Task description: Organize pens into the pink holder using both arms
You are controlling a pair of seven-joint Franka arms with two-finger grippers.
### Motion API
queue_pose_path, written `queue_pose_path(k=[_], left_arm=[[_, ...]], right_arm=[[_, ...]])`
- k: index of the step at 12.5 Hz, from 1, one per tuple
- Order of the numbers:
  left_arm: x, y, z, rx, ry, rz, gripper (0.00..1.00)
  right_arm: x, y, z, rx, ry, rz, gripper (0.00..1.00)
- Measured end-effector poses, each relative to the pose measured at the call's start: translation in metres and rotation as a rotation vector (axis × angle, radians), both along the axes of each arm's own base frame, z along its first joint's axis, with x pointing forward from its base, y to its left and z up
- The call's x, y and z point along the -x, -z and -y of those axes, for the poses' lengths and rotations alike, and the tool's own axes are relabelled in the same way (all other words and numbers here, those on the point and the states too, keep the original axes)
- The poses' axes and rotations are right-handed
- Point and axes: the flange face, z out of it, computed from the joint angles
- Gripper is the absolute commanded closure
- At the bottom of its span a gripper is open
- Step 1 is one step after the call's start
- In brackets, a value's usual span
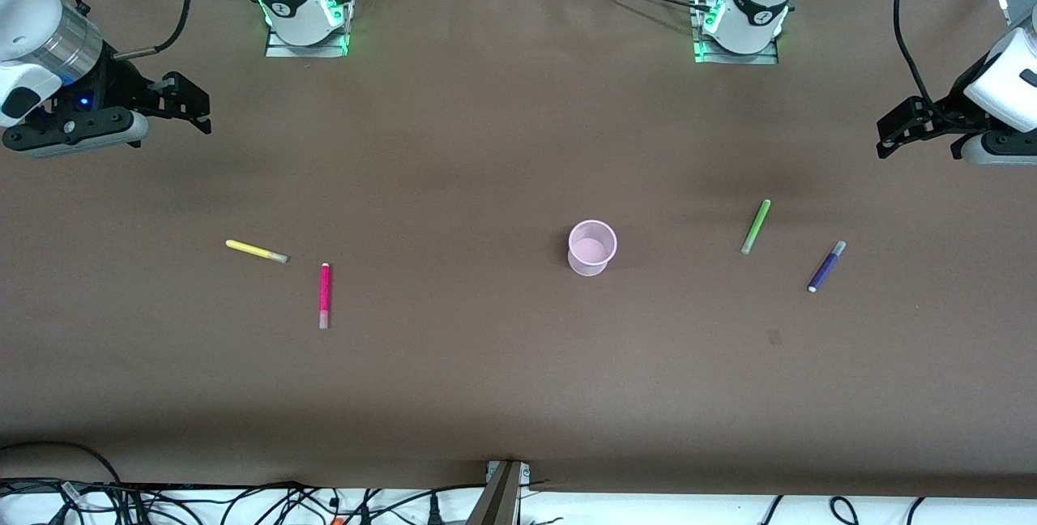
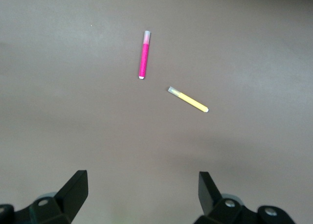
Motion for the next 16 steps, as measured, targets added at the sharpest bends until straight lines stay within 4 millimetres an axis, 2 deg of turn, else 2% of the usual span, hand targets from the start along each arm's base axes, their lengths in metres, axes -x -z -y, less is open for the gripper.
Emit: queue_pose_path(k=[6,9,10,11,14,16], left_arm=[[0.001,0.0,0.0,0.0,-0.001,-0.007,0.0],[0.001,0.001,-0.001,0.0,-0.002,-0.008,0.0],[0.001,0.002,-0.005,0.0,-0.01,-0.019,0.0],[0.003,0.006,-0.012,0.0,-0.02,-0.046,0.0],[-0.001,0.026,-0.031,0.007,0.053,-0.114,0.0],[-0.018,0.061,-0.042,0.02,0.168,-0.153,0.0]], right_arm=[[-0.006,-0.003,-0.002,0.007,0.022,0.007,0.0],[-0.008,0.01,-0.015,0.013,0.008,-0.023,0.0],[-0.01,0.024,-0.025,0.017,0.006,-0.046,0.0],[-0.015,0.048,-0.034,0.02,0.01,-0.061,0.0],[-0.034,0.148,-0.056,0.013,0.04,-0.036,0.0],[-0.045,0.213,-0.064,0.007,0.059,-0.029,0.01]])
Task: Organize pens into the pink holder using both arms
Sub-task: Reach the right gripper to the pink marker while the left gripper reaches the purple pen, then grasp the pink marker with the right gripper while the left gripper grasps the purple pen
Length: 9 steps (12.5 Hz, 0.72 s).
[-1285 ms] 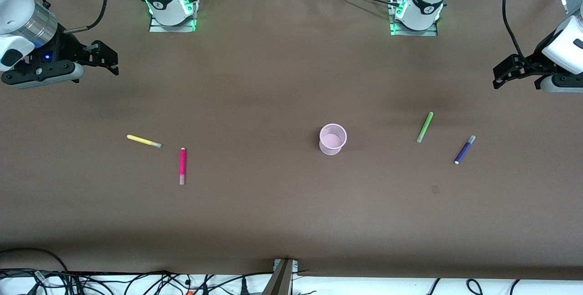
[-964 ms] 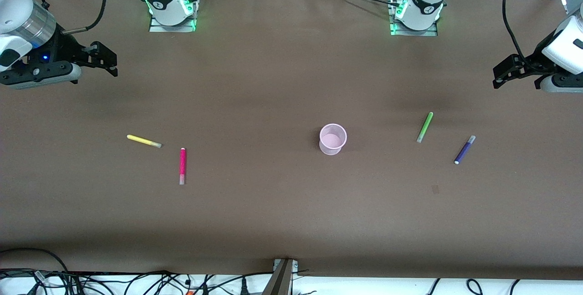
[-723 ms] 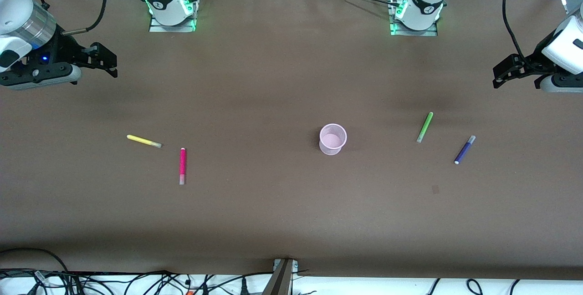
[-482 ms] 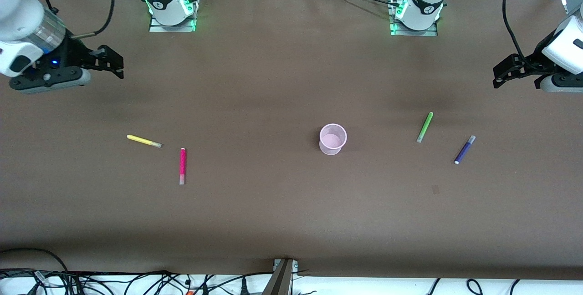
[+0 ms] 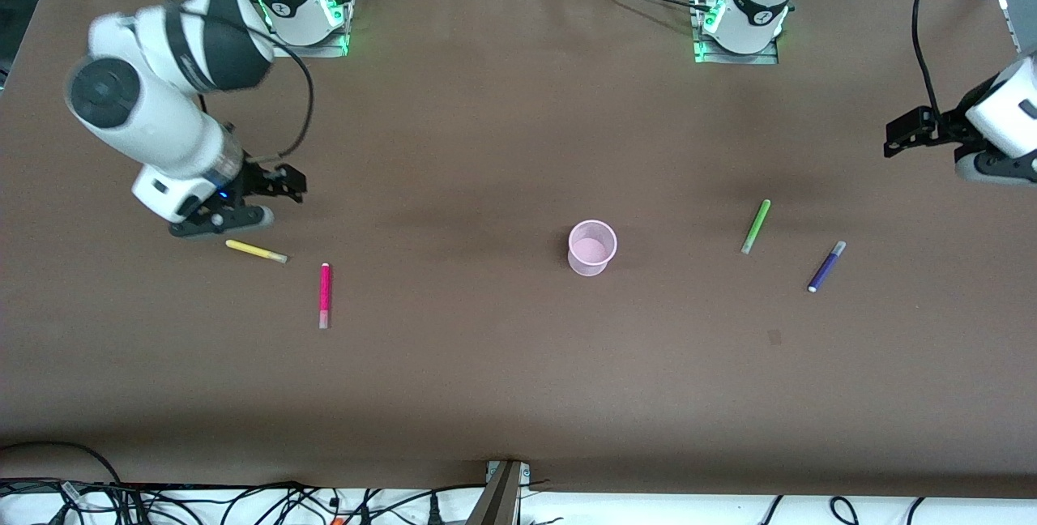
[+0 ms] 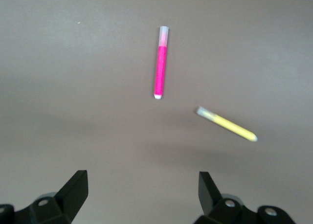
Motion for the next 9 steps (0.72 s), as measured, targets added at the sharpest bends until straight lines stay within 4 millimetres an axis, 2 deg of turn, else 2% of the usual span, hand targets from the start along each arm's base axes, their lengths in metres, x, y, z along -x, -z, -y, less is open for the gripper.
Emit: queue_pose_path(k=[2,4,6,9], left_arm=[[-0.023,0.049,-0.009,0.026,0.129,-0.031,0.0],[-0.044,0.101,-0.022,0.054,0.246,-0.053,0.0],[-0.062,0.159,-0.037,0.083,0.367,-0.059,0.0],[-0.078,0.247,-0.068,0.1,0.431,-0.034,0.0]], right_arm=[[-0.013,0.054,-0.003,-0.008,0.012,0.011,0.02],[-0.02,0.099,-0.003,-0.012,0.045,0.016,0.03],[-0.023,0.129,-0.003,-0.015,0.06,0.02,0.05],[-0.028,0.159,-0.001,-0.026,0.066,0.056,0.18]])
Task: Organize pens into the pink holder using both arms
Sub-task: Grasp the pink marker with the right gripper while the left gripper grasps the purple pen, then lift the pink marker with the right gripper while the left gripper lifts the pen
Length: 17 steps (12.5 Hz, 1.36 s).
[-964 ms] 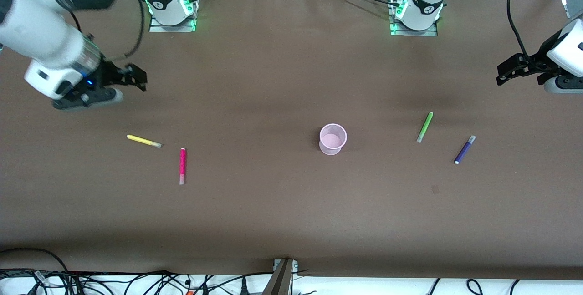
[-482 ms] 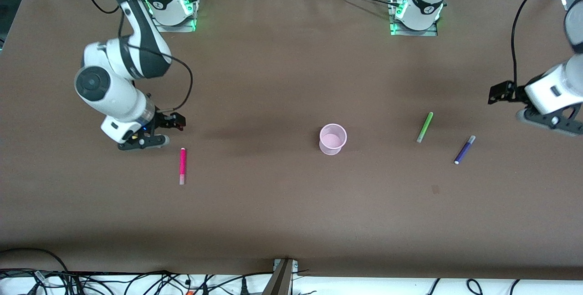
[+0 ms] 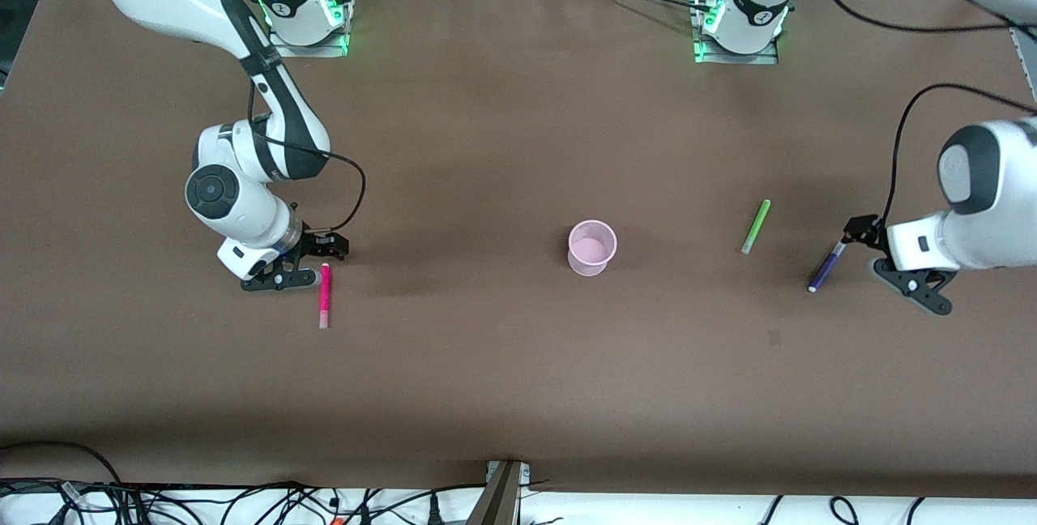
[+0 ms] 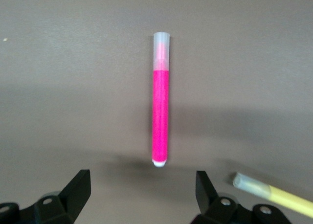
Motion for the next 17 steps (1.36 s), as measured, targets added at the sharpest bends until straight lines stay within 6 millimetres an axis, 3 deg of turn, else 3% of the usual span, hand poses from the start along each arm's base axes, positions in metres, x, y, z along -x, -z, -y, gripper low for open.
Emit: queue_pose_path(k=[2,5,6,7,8,10,14,17], left_arm=[[0.001,0.049,0.001,0.002,0.017,0.046,0.0],[0.024,0.112,0.006,0.002,0.032,0.106,0.0],[0.029,0.124,0.007,0.005,0.041,0.106,0.47],[0.029,0.129,0.008,0.006,0.045,0.106,0.79],[0.029,0.128,0.008,0.007,0.056,0.109,1.0],[0.026,0.124,0.006,0.009,0.107,0.119,1.0],[0.023,0.12,0.001,0.01,0.134,0.131,1.0],[0.009,0.1,0.006,0.01,0.15,0.155,1.0]], right_arm=[[0.0,0.018,0.001,-0.003,0.003,0.005,0.29],[0.001,0.035,0.002,-0.007,0.004,0.016,0.62],[0.001,0.038,0.003,-0.007,0.006,0.017,0.73],[0.001,0.039,0.005,-0.007,0.009,0.017,0.83],[0.001,0.039,0.006,-0.007,0.011,0.018,0.92],[0.0,0.039,0.007,-0.007,0.013,0.02,1.0],[0.002,0.037,0.007,-0.005,0.046,-0.006,1.0],[0.011,0.008,-0.033,-0.035,0.142,-0.109,1.0]])
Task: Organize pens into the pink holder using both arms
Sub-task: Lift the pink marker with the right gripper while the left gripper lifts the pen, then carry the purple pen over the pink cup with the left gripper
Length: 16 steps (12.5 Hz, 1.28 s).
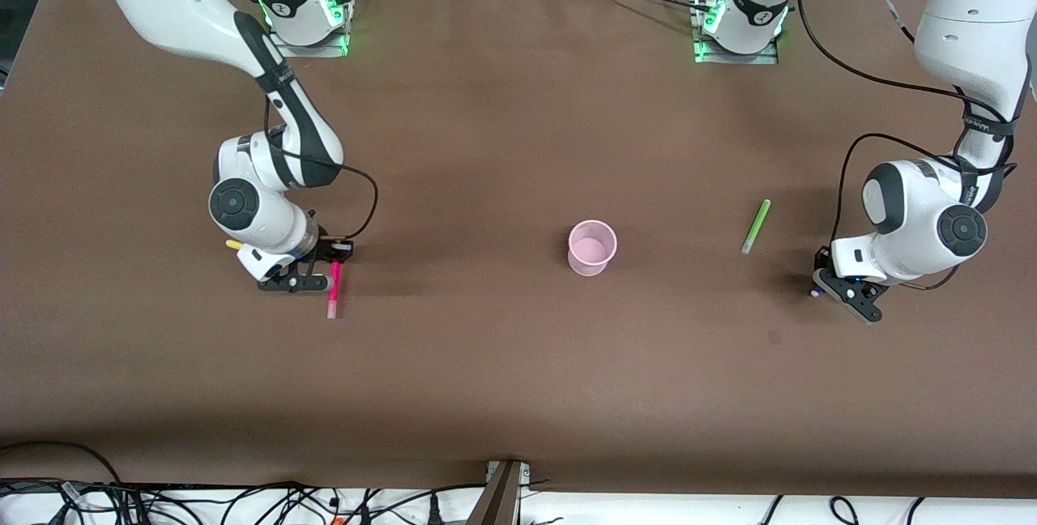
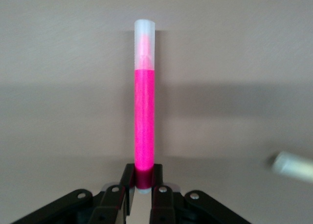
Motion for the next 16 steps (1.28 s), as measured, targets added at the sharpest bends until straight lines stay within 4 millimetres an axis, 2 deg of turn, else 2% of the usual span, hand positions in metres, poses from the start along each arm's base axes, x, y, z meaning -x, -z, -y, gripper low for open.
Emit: queue_pose_path(k=[2,4,5,6,8,9,11,13,16], left_arm=[[-0.017,-0.041,0.008,0.01,0.017,-0.049,1.0],[-0.036,-0.091,0.033,0.034,0.058,-0.075,1.0],[-0.042,-0.108,0.052,0.063,0.075,-0.07,1.0],[-0.044,-0.116,0.073,0.123,0.078,-0.071,1.0],[-0.042,-0.118,0.112,0.265,0.063,-0.094,1.0],[-0.042,-0.118,0.124,0.33,0.05,-0.098,1.0],[-0.043,-0.115,0.133,0.474,0.033,-0.09,1.0],[-0.045,-0.111,0.129,0.613,0.042,-0.056,1.0],[-0.043,-0.113,0.134,0.788,0.03,-0.053,1.0]], right_arm=[[0.008,-0.03,-0.036,-0.084,0.101,-0.095,1.0],[0.014,-0.06,-0.071,-0.176,0.22,-0.209,1.0],[0.017,-0.076,-0.089,-0.222,0.282,-0.261,1.0],[0.02,-0.089,-0.11,-0.265,0.342,-0.304,1.0],[0.031,-0.112,-0.153,-0.334,0.463,-0.382,1.0],[0.036,-0.121,-0.172,-0.372,0.523,-0.428,1.0],[0.043,-0.136,-0.201,-0.444,0.594,-0.492,1.0],[0.04,-0.136,-0.202,-0.455,0.617,-0.504,1.0],[0.02,-0.127,-0.167,-0.457,0.654,-0.507,1.0]])
